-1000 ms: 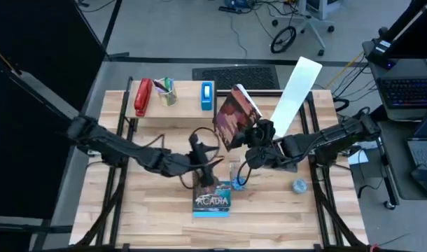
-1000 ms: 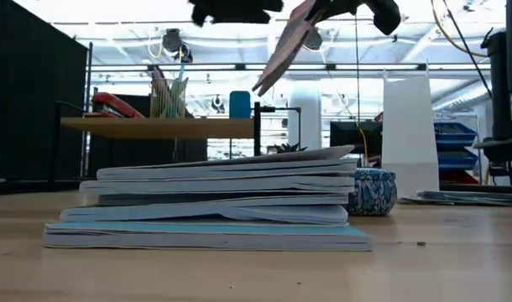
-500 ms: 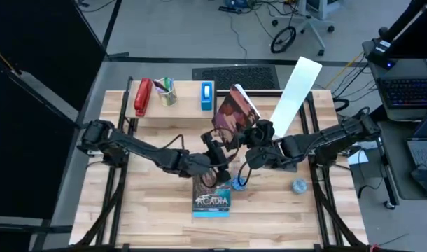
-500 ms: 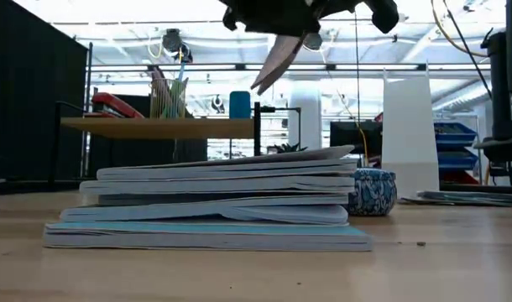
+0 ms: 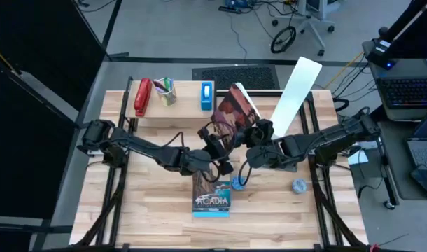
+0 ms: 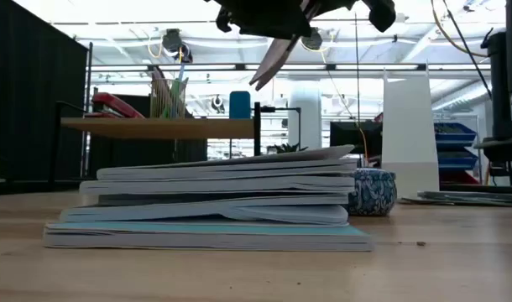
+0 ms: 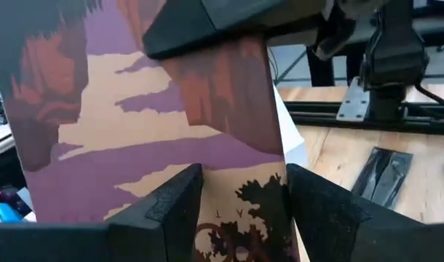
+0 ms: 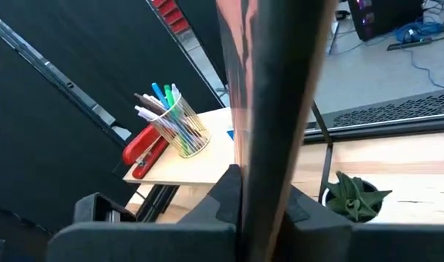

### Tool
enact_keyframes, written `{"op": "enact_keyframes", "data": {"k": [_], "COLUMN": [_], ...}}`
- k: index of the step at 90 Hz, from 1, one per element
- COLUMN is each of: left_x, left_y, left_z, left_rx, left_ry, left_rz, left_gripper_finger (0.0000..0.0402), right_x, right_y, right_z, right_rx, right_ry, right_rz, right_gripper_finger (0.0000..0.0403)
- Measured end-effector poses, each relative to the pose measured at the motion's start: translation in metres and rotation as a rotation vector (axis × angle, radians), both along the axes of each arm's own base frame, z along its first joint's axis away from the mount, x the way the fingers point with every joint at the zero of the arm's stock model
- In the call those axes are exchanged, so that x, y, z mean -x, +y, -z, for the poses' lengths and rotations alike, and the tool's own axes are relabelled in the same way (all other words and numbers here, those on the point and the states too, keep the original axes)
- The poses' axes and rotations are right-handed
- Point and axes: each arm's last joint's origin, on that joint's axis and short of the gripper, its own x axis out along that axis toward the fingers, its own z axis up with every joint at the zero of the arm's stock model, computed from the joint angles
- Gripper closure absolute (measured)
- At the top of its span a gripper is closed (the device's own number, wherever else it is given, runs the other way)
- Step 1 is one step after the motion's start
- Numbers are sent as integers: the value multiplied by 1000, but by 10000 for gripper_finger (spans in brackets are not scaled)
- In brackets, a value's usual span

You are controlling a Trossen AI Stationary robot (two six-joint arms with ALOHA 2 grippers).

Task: Stock shelves
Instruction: Put the purple/brown book into the white book shelf

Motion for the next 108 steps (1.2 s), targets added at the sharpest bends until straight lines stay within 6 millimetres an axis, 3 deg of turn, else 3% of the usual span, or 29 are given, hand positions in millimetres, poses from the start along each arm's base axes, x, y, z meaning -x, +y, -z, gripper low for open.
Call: {"op": "enact_keyframes", "data": {"k": [26,63,87,108], "left_x": [0,0,0,1], "left_y": [3,4,2,-3], "left_z": [-1,-1,0,0], "left_rx": [-12,-14,-12,-9], "left_ry": [-9,-3,4,-7], "left_rz": [-44,-40,-19,-5], "left_gripper_finger": [229,390,393,393], "right_x": [0,-2,-2,4], "right_y": [5,6,7,7], "right_z": [0,-4,-4,-12], "right_rx": [-9,-24,-23,44], "right_ry": [-3,-30,-16,59], "right_rz": [-27,-56,-77,-136], "right_gripper_finger": [396,396,380,342]}}
